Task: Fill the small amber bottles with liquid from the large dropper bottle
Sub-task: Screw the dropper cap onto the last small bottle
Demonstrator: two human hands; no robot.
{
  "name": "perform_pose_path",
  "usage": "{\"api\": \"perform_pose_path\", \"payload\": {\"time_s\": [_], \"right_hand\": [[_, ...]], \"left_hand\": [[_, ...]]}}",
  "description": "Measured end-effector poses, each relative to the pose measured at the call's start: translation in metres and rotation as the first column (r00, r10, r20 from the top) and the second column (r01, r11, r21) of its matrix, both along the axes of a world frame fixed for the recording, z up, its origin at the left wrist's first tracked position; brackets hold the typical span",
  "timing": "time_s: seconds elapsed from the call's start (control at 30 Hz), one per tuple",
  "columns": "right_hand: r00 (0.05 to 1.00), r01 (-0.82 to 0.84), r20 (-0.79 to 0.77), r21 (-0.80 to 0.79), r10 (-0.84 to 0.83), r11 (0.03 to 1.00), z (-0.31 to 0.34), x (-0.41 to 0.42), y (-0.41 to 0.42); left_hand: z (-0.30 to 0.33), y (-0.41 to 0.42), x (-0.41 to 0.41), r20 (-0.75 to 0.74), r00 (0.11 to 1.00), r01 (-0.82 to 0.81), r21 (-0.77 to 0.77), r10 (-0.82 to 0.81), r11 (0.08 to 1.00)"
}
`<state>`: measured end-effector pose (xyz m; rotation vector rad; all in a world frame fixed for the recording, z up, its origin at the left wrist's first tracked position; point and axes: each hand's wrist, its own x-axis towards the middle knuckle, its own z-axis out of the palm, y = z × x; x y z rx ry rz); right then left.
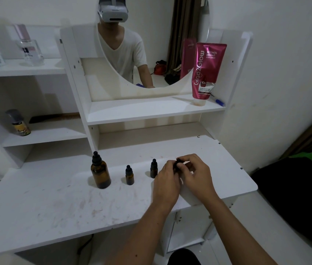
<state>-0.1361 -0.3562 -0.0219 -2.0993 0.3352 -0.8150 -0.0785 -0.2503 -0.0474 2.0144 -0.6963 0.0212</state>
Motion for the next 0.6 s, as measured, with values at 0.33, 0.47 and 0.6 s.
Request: {"api": "perform_pose_path", "payload": {"time_s": [0.33, 0.47, 0.6], "right_hand": [[0.996, 0.087, 0.033, -0.008, -0.087, 0.996, -0.0070, 0.0025, 0.0029], [0.996, 0.093, 0.015, -0.011, -0.093, 0.996, -0.0084, 0.0043, 0.0034], [0.998, 0.069, -0.005, 0.009, -0.069, 0.998, -0.0065, 0.0041, 0.0017]], "left_hand": [[0.0015, -0.0007, -0.0009, 0.001, 1.000, -0.019, 0.004, 0.019, 1.000], [0.0003, -0.0018, -0.0001, 0.011, 0.999, -0.031, 0.001, 0.031, 1.000], [0.0024, -0.0017, -0.0024, 0.005, 0.999, -0.032, -0.003, 0.032, 0.999]]}}
